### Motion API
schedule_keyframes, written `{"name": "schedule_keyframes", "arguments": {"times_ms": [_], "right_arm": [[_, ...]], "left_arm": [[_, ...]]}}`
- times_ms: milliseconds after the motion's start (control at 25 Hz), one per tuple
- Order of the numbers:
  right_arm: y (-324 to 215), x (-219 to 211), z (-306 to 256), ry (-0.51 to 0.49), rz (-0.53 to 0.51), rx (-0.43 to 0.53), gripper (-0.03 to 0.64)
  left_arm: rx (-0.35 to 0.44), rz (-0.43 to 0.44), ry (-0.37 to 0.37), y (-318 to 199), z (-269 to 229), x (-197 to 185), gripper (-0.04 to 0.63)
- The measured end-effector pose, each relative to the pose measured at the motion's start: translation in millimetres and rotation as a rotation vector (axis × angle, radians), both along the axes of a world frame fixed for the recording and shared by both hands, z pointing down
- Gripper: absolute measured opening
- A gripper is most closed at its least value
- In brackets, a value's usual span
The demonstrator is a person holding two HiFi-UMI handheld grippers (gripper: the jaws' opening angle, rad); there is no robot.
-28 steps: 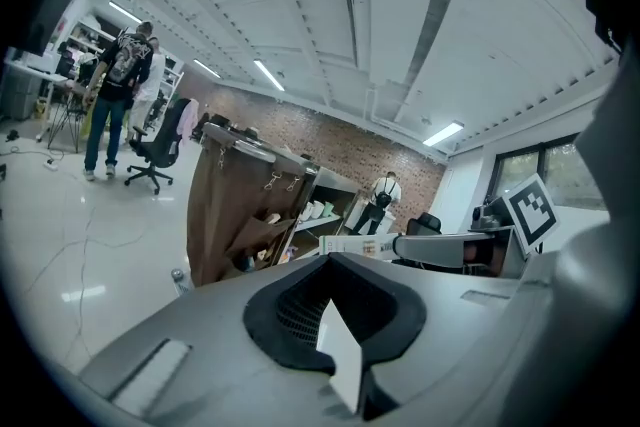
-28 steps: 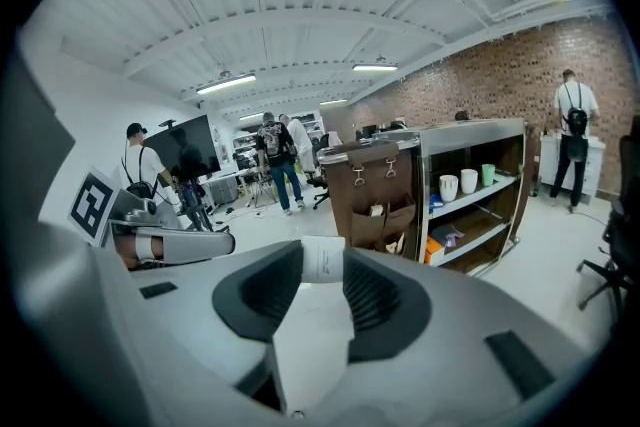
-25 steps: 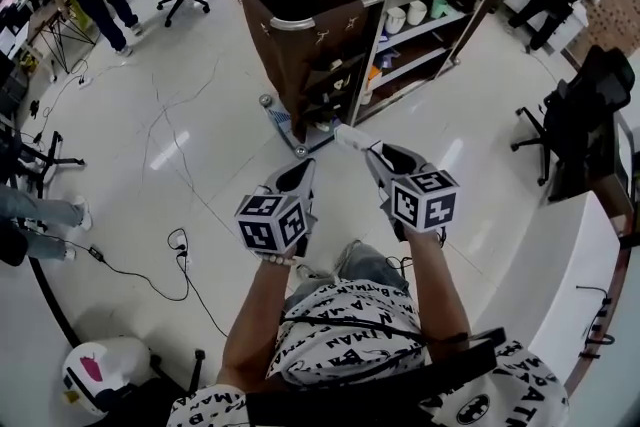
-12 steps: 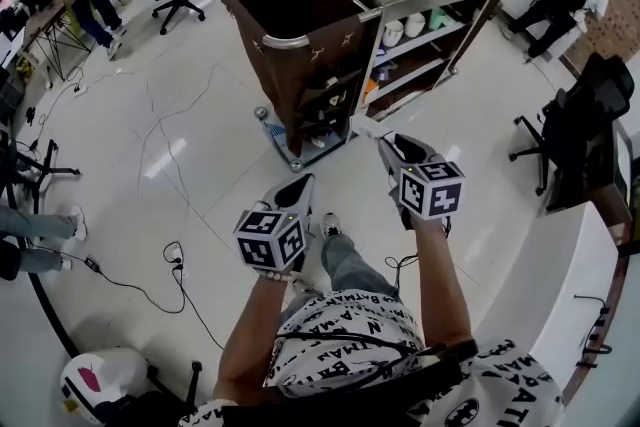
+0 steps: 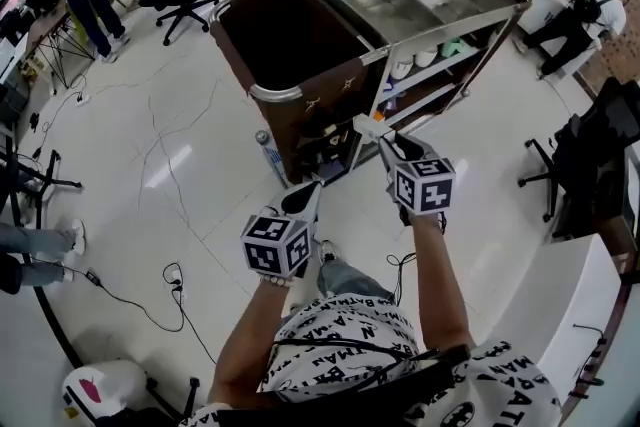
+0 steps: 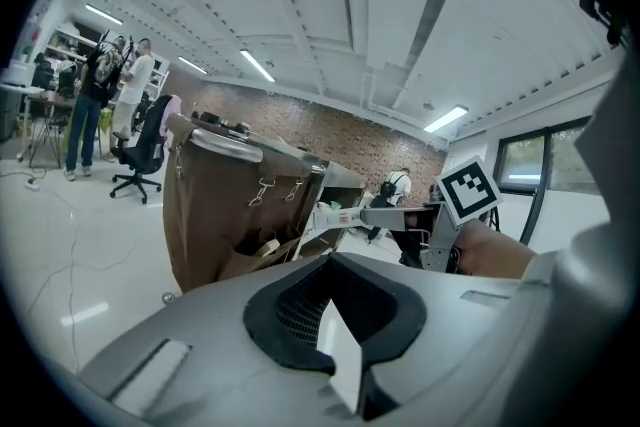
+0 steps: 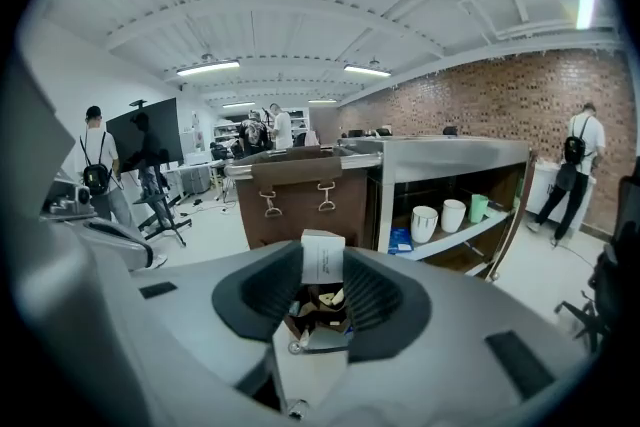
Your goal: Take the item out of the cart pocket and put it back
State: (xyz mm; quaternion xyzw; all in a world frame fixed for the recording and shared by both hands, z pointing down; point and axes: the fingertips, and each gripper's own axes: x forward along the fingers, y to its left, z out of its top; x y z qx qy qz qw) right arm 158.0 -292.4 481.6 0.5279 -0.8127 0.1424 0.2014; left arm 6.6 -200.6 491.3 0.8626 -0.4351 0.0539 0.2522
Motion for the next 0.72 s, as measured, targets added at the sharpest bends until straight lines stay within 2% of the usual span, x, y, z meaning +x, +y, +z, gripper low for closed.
{"name": "schedule_keyframes", "arguments": {"times_ms": [160,400,720], "right_arm": [[-50,4,14,0.045,-0.02,-0.018,0.14],[-104,-7,58,0.101,-0.093,-0.104,0.14],[-137,-31,123,0.218,-0.171,-0.231,0.14]], "left_arm": [[-0.009,-0.009,-0.011,-40,3,10,0.0],[-0.029,-0.025,-0.019,-84,12,24,0.0],[-0.057,-0.059,-0.023,-114,24,25,0.0]]}}
